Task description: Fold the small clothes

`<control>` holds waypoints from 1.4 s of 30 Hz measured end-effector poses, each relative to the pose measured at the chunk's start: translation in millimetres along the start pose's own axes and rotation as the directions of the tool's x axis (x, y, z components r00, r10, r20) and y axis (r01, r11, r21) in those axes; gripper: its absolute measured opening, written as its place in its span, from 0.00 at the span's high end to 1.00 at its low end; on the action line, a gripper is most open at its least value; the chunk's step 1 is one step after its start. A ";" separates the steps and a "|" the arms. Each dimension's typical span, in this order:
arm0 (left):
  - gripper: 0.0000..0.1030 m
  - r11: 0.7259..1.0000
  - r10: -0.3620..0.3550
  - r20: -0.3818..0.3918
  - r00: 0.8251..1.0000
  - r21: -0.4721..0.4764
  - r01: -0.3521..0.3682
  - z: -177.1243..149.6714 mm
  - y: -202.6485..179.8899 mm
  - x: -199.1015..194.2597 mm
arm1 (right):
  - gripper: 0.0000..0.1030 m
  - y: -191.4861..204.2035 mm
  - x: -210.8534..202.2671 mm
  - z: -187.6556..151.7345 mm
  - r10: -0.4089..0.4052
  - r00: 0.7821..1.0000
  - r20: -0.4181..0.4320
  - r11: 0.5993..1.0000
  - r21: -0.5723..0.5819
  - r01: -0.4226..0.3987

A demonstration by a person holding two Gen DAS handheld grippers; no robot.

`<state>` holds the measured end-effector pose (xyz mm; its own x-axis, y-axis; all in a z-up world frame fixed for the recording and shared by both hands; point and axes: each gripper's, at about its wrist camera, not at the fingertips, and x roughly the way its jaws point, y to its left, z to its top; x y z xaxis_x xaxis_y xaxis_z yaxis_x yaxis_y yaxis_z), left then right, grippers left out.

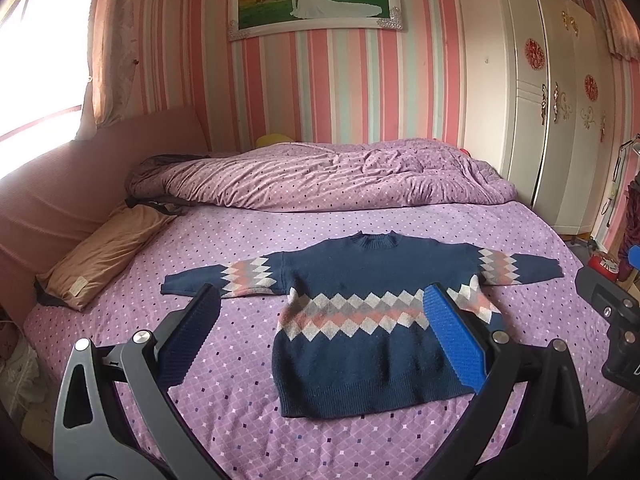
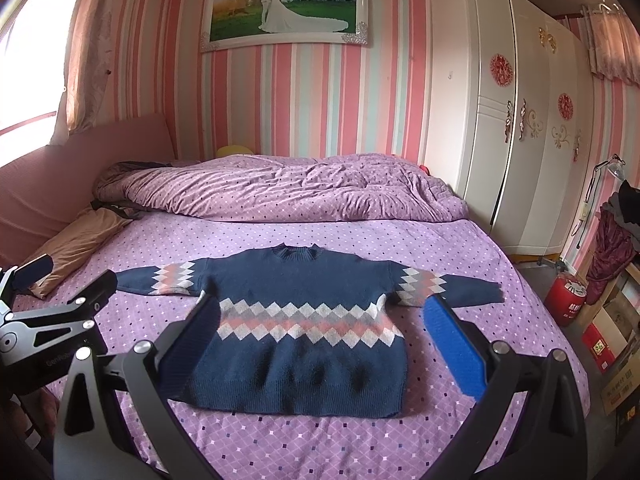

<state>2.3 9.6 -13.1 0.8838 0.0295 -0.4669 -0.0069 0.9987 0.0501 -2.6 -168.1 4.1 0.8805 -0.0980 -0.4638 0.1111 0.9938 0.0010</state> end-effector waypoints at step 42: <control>0.03 0.998 0.059 -0.024 0.998 -0.004 -0.059 -14.2 18.2 56.7 | 0.01 -27.0 49.2 -10.4 -0.038 0.999 -0.033 0.999 -0.010 0.038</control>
<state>45.6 30.0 -51.2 0.8703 0.0890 -0.4844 -0.0609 0.9954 0.0735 33.0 -199.2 -28.0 0.8601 -0.1342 -0.4922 0.1396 0.9899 -0.0259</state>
